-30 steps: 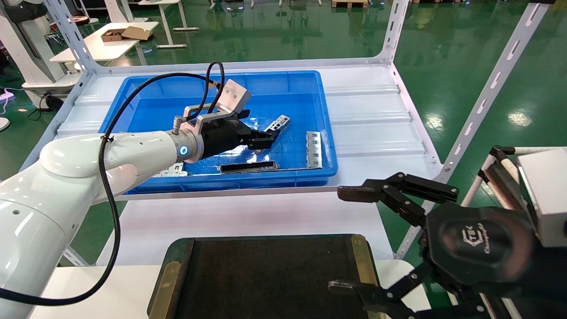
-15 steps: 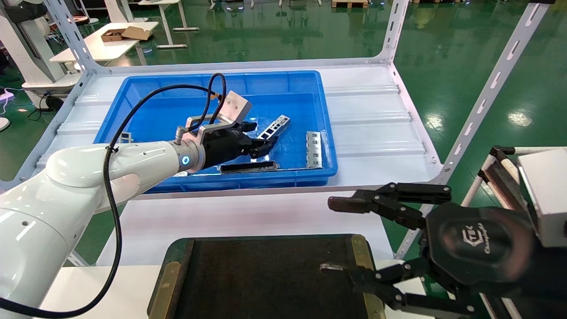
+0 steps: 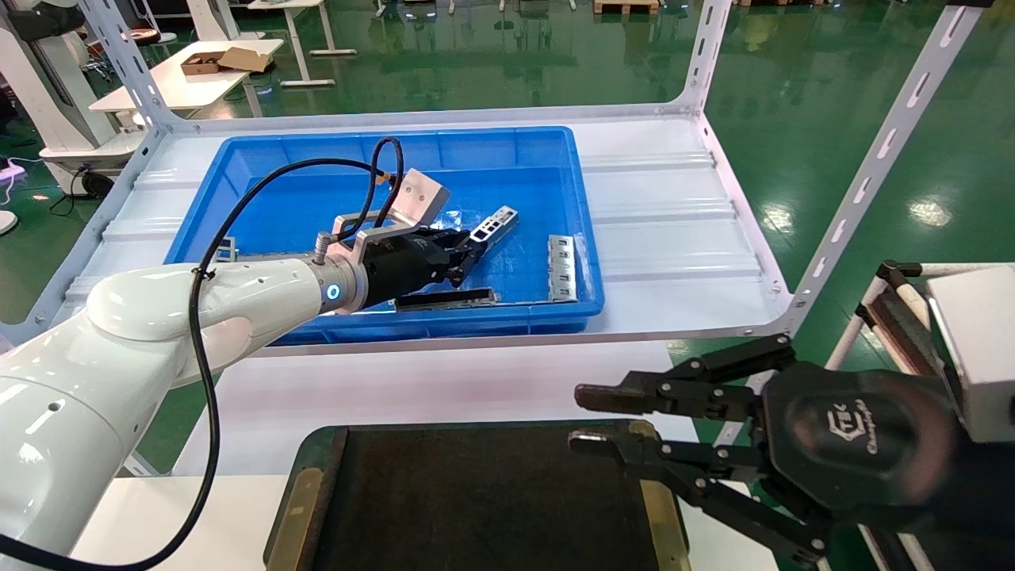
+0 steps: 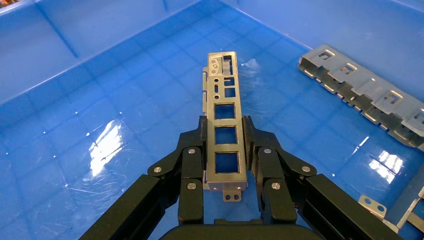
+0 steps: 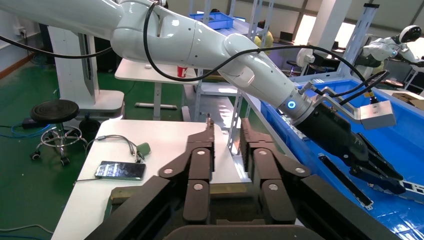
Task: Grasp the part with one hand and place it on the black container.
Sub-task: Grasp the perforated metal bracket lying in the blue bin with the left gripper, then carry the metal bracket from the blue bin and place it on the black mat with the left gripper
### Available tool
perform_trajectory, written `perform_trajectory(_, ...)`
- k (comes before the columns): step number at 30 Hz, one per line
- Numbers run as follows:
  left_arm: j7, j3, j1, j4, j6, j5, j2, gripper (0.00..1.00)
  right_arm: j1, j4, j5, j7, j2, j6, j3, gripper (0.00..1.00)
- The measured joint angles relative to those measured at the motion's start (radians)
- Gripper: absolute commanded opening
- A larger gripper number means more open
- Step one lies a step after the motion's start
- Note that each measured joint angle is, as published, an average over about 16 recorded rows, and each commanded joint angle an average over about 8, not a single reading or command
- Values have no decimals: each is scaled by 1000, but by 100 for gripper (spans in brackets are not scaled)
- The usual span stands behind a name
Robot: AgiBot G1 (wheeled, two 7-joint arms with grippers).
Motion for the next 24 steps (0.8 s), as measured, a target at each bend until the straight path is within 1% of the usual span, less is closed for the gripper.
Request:
perform_trajectory(6,13,0,-14,-1,15,-45,-9,0,0,0,0,0,0,0,0,0)
perform_trajectory(11,48,-22,-33,-8,77,-98,-36,0,0,0,0,0,0,0,0,0)
perform_trajectory(16,99,-58,-46,-29,202,-163,-90,0,0,0,0,0,0,0,0,0)
perform_trajectory(24,152,-112,-20,-113,464,-262,-215,0,0,0,0,0,0,0,-1,0)
